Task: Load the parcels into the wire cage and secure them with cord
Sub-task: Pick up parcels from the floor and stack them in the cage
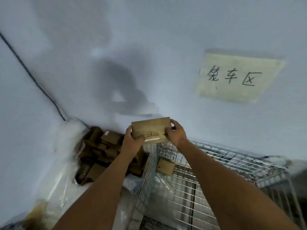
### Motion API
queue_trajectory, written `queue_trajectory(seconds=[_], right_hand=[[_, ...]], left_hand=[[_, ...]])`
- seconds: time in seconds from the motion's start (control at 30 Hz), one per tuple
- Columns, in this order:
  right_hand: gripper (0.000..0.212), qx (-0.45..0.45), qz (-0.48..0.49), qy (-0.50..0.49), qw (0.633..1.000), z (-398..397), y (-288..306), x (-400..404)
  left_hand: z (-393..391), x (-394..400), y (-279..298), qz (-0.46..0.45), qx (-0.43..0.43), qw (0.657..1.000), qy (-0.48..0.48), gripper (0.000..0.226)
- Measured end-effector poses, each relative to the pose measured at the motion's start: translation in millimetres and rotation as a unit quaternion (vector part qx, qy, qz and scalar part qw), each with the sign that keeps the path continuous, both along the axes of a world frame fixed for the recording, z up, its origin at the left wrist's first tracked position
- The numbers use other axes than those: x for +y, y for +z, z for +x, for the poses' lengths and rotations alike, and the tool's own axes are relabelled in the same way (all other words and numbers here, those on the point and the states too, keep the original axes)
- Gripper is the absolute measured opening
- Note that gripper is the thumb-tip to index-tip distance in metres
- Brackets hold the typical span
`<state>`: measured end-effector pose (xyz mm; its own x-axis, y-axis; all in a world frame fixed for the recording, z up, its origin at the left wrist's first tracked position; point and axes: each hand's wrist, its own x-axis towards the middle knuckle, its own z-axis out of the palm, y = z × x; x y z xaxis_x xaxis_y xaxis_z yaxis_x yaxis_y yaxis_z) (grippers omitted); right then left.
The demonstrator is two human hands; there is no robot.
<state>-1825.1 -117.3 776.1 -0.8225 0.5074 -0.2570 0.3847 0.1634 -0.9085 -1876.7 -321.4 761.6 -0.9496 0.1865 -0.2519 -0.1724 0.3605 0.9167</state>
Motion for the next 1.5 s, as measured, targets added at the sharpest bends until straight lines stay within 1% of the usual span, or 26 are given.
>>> queue_trajectory(seconds=[0.1,0.17,0.27,0.33,0.37,0.5,0.6,0.7,0.8,0.9,0.97,1.03,1.1,1.13,1.2,1.27,1.33,1.37,1.43,1.47,1.5], right_hand=[[0.049,-0.019,-0.043,-0.066,0.997,43.5,-40.9,71.4],[0.049,-0.03,-0.064,-0.098,0.993,67.7,-68.0,97.7],[0.053,-0.059,-0.079,-0.129,0.987,103.9,-133.0,132.0],[0.058,-0.086,-0.094,-0.147,0.981,129.2,-181.7,139.5],[0.059,-0.1,-0.098,-0.156,0.978,141.1,-207.3,140.3],[0.053,-0.131,-0.16,-0.199,0.958,172.0,-311.9,127.2],[0.045,-0.139,-0.198,-0.238,0.941,169.0,-388.6,106.8],[0.043,-0.148,-0.218,-0.263,0.928,154.3,-469.3,78.0],[0.041,-0.144,-0.231,-0.274,0.922,133.2,-537.1,50.1],[0.037,-0.138,-0.195,-0.262,0.935,103.3,-590.0,39.6],[0.038,-0.148,-0.17,-0.256,0.94,82.6,-623.3,39.0],[0.035,-0.168,-0.147,-0.258,0.94,62.1,-648.7,38.6],[0.035,-0.189,-0.145,-0.269,0.933,47.0,-664.5,32.6],[0.036,-0.196,-0.144,-0.273,0.931,40.8,-671.0,28.5],[0.039,-0.199,-0.161,-0.284,0.924,34.8,-675.9,21.8],[0.045,-0.181,-0.21,-0.295,0.914,36.8,-679.8,18.6],[0.048,-0.184,-0.234,-0.268,0.916,42.1,-683.3,22.8],[0.048,-0.183,-0.25,-0.245,0.919,44.0,-683.2,26.2],[0.042,-0.189,-0.291,-0.204,0.916,46.8,-676.0,31.8],[0.044,-0.201,-0.304,-0.194,0.911,47.1,-670.4,35.4],[0.059,-0.221,-0.308,-0.196,0.904,47.1,-662.2,39.4]], left_hand=[[28.5,79.1,-32.9,0.006,-0.034,0.998,-0.051,0.085],[48.3,108.3,-53.8,0.001,-0.05,0.996,-0.072,0.086],[76.4,150.1,-108.3,-0.013,-0.1,0.989,-0.103,0.091],[91.2,164.7,-153.8,-0.044,-0.135,0.982,-0.127,0.093],[96.7,169.6,-178.0,-0.063,-0.138,0.979,-0.135,0.091],[108.3,172.6,-272.7,-0.169,-0.122,0.965,-0.16,0.089],[96.6,164.3,-350.0,-0.2,-0.137,0.953,-0.182,0.076],[85.6,145.4,-431.9,-0.29,-0.081,0.928,-0.218,0.067],[70.2,132.2,-495.0,-0.32,-0.098,0.921,-0.2,0.057],[40.6,128.1,-548.7,-0.305,-0.121,0.924,-0.195,0.058],[28.7,127.2,-580.3,-0.331,-0.1,0.918,-0.195,0.063],[32.6,130.4,-598.5,-0.356,-0.069,0.903,-0.232,0.072],[46.3,136.4,-608.3,-0.337,-0.036,0.893,-0.297,0.081],[51.1,138.8,-612.4,-0.332,-0.036,0.888,-0.316,0.084],[51.6,139.8,-619.0,-0.338,-0.076,0.879,-0.327,0.078],[44.5,137.5,-621.8,-0.341,-0.116,0.873,-0.328,0.061],[34.9,135.8,-623.7,-0.338,-0.129,0.87,-0.334,0.052],[31.1,135.8,-623.6,-0.338,-0.132,0.87,-0.332,0.051],[27.8,136.3,-621.6,-0.333,-0.14,0.875,-0.322,0.051],[27.0,137.9,-618.7,-0.328,-0.143,0.878,-0.319,0.052],[26.6,140.7,-612.6,-0.329,-0.15,0.877,-0.317,0.055]])
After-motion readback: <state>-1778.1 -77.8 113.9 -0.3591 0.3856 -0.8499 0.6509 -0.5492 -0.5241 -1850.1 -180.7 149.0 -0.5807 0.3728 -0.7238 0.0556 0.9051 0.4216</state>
